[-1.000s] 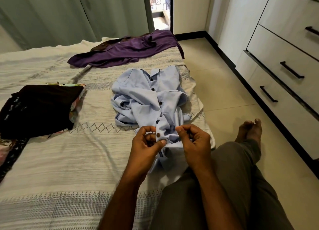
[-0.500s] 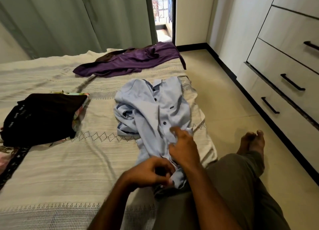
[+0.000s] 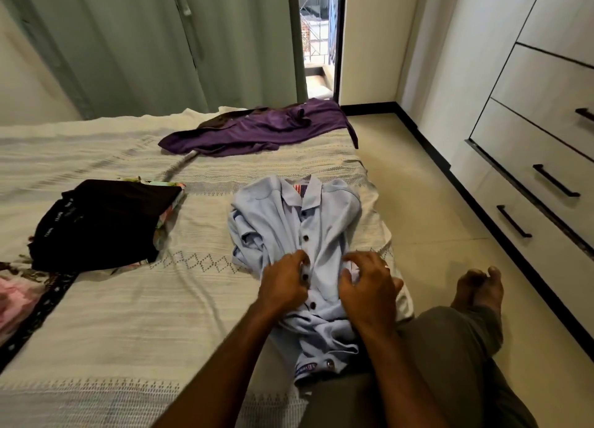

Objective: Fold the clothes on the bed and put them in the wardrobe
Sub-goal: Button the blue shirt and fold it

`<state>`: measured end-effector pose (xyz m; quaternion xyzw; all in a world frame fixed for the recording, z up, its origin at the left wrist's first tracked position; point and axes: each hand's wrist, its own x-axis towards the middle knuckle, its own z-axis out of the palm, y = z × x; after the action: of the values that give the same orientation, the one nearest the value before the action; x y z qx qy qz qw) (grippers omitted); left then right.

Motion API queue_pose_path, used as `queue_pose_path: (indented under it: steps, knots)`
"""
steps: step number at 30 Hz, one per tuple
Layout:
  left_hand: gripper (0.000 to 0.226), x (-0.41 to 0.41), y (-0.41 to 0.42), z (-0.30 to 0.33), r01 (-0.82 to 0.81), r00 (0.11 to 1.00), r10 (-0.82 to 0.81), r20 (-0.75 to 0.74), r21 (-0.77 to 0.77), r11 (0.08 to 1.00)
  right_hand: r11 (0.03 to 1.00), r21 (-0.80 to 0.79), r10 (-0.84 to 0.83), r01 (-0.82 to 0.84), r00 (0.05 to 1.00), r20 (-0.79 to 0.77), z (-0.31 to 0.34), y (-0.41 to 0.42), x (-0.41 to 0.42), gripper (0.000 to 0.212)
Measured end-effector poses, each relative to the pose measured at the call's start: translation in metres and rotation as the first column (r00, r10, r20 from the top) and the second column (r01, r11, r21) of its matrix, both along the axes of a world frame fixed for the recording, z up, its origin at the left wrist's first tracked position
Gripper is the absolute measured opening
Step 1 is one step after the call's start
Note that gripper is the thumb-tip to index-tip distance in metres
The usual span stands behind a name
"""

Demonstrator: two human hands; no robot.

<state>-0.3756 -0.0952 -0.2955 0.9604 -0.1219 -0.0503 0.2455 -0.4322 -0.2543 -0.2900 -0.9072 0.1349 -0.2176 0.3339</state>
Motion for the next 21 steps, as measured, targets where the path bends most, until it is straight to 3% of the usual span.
queue_pose_path:
  steps: [2, 5, 7, 9, 11, 13, 15, 16, 18, 21]
  knots:
    - [0.021, -0.016, 0.009, 0.000, 0.090, 0.995, -0.092, -0.042, -0.049, 0.995, 0.998, 0.009, 0.064, -0.064, 0.998, 0.010, 0.007, 0.009, 0.013, 0.024]
    - [0.028, -0.040, 0.020, 0.006, 0.241, 0.953, -0.243, -0.182, -0.030, 0.970, 0.985, -0.069, 0.143, -0.161, 0.966, -0.214, 0.016, 0.026, 0.027, 0.044]
    - [0.034, -0.049, 0.032, 0.013, 0.326, 0.863, -0.356, -0.360, -0.143, 0.935, 0.981, -0.067, 0.146, -0.185, 0.913, -0.381, 0.013, 0.029, 0.026, 0.047]
    - [0.022, -0.051, 0.045, 0.022, 0.334, 0.771, -0.430, -0.470, -0.276, 0.901, 0.990, -0.020, 0.114, -0.138, 0.884, -0.454, 0.013, 0.023, 0.020, 0.034]
    - [0.019, -0.044, 0.048, 0.027, 0.211, 0.849, -0.341, -0.404, -0.332, 0.919, 0.995, -0.016, 0.085, -0.103, 0.887, -0.455, 0.017, 0.016, 0.010, 0.020]
    - [0.022, -0.030, 0.036, 0.028, 0.031, 0.983, -0.089, -0.162, -0.335, 0.942, 0.991, -0.048, 0.089, -0.122, 0.893, -0.441, 0.018, 0.010, 0.002, 0.012]
    - [0.030, -0.019, 0.016, 0.037, -0.133, 0.979, 0.179, 0.095, -0.364, 0.922, 0.986, -0.026, 0.139, -0.167, 0.888, -0.439, 0.019, 0.008, -0.006, 0.013]
    - [0.035, -0.015, 0.005, 0.042, -0.166, 0.961, 0.238, 0.141, -0.393, 0.904, 0.979, 0.003, 0.183, -0.203, 0.879, -0.441, 0.018, 0.008, -0.008, 0.019]
    - [0.044, -0.011, -0.018, 0.041, -0.165, 0.978, 0.202, 0.058, -0.384, 0.908, 0.957, 0.056, 0.283, -0.286, 0.867, -0.411, 0.014, 0.008, -0.010, 0.024]
    - [0.048, -0.009, -0.039, 0.020, -0.139, 0.988, 0.121, -0.091, -0.234, 0.962, 0.929, 0.137, 0.370, -0.343, 0.875, -0.313, 0.005, 0.004, -0.009, 0.018]
